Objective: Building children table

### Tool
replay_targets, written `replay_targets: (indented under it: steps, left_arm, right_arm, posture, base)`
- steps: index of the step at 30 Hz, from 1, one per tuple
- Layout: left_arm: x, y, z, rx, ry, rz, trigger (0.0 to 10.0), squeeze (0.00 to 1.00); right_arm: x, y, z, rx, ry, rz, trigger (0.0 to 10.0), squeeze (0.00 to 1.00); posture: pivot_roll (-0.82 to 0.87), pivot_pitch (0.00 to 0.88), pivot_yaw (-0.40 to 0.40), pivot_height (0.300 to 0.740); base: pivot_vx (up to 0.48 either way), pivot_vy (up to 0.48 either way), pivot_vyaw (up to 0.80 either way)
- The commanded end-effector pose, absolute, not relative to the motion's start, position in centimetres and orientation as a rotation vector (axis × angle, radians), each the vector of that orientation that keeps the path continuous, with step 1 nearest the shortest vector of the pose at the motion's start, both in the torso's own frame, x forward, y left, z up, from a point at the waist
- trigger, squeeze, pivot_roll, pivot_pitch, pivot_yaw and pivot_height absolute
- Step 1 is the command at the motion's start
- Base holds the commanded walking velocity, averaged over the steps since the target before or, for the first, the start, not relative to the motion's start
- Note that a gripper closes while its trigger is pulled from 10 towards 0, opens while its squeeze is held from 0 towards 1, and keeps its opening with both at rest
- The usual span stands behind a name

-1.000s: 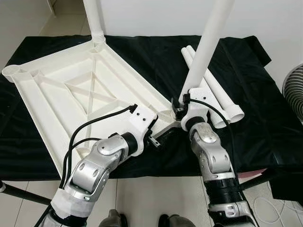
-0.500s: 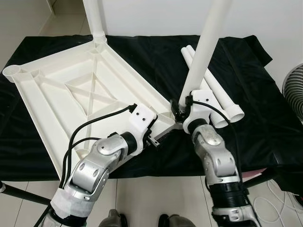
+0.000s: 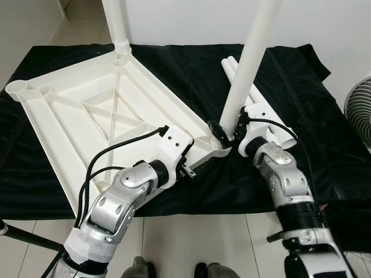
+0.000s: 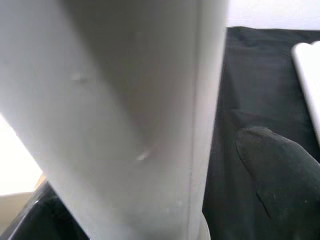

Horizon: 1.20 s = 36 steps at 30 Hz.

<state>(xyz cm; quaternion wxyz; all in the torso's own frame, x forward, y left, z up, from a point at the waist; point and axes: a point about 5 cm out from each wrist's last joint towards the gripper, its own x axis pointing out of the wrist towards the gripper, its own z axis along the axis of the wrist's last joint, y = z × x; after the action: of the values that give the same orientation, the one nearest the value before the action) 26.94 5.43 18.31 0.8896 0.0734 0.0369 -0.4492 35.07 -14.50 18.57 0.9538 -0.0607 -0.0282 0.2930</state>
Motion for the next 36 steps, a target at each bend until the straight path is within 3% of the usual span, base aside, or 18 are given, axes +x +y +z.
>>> replay_targets:
  steps: [1,7,8,11,12,13,22,23,24,25,31,36]
  left_arm:
    - [26.9,5.2,18.3,0.164,0.072,-0.931,10.0,0.0]
    - [27.0,5.2,18.4,0.166,0.069,-0.931,10.0,0.0]
    - [27.0,5.2,18.4,0.167,0.07,-0.934,10.0,0.0]
    - [27.0,5.1,18.4,0.168,0.07,-0.937,10.0,0.0]
    - [26.9,5.1,18.4,0.17,0.071,-0.941,10.0,0.0]
    - [26.9,5.1,18.3,0.172,0.073,-0.945,10.0,0.0]
    - [26.6,5.1,18.2,0.174,0.082,-0.952,10.0,0.0]
    - [26.6,5.0,18.1,0.17,0.084,-0.953,10.0,0.0]
    - [26.6,5.0,18.1,0.17,0.084,-0.953,10.0,0.0]
    - [26.5,5.0,18.1,0.169,0.087,-0.954,10.0,0.0]
    - [26.4,4.9,17.9,0.164,0.093,-0.956,10.0,0.0]
    - [26.6,5.2,17.6,0.166,0.101,-0.939,10.0,0.0]
  right_arm:
    - [35.0,-13.9,18.0,-0.128,-0.043,0.656,10.0,0.0]
    - [35.5,-13.0,17.6,-0.204,-0.043,0.762,10.0,0.0]
    - [35.6,-12.8,17.4,-0.227,-0.043,0.802,6.4,0.0]
    - [35.7,-12.6,17.3,-0.241,-0.043,0.827,6.4,0.0]
    - [35.8,-12.5,17.1,-0.254,-0.036,0.851,1.6,0.0]
    - [35.8,-12.4,17.0,-0.263,-0.033,0.87,0.0,0.0]
    - [35.5,-13.0,16.4,-0.279,-0.034,0.882,0.0,0.0]
    - [35.4,-13.0,16.2,-0.264,-0.027,0.854,4.3,0.0]
    - [35.4,-13.0,16.2,-0.264,-0.027,0.854,4.3,0.0]
    - [35.3,-13.0,16.0,-0.231,-0.017,0.822,10.0,0.0]
    - [35.1,-12.7,15.8,-0.139,-0.012,0.72,10.0,0.0]
    - [33.6,-11.8,15.7,-0.006,-0.013,0.449,10.0,0.0]
  posture:
    - [-0.11,0.106,0.021,0.74]
    - [-0.1,0.108,0.025,0.74]
    - [-0.1,0.11,0.027,0.74]
    - [-0.1,0.11,0.027,0.74]
    - [-0.1,0.112,0.028,0.74]
    - [-0.1,0.112,0.028,0.74]
    - [-0.09,0.121,0.03,0.74]
    - [-0.09,0.125,0.029,0.74]
    - [-0.09,0.125,0.029,0.74]
    - [-0.09,0.129,0.026,0.74]
    - [-0.1,0.133,0.023,0.74]
    - [-0.1,0.128,0.013,0.74]
  base:
    - [0.0,0.0,0.0]
    - [0.0,0.0,0.0]
    - [0.0,0.0,0.0]
    - [0.0,0.0,0.0]
    - [0.0,0.0,0.0]
    - [0.0,0.0,0.0]
    - [0.0,0.0,0.0]
    - [0.0,0.0,0.0]
    - [0.0,0.0,0.0]
    - [0.0,0.0,0.0]
    - [0.0,0.0,0.0]
    - [0.0,0.0,0.0]
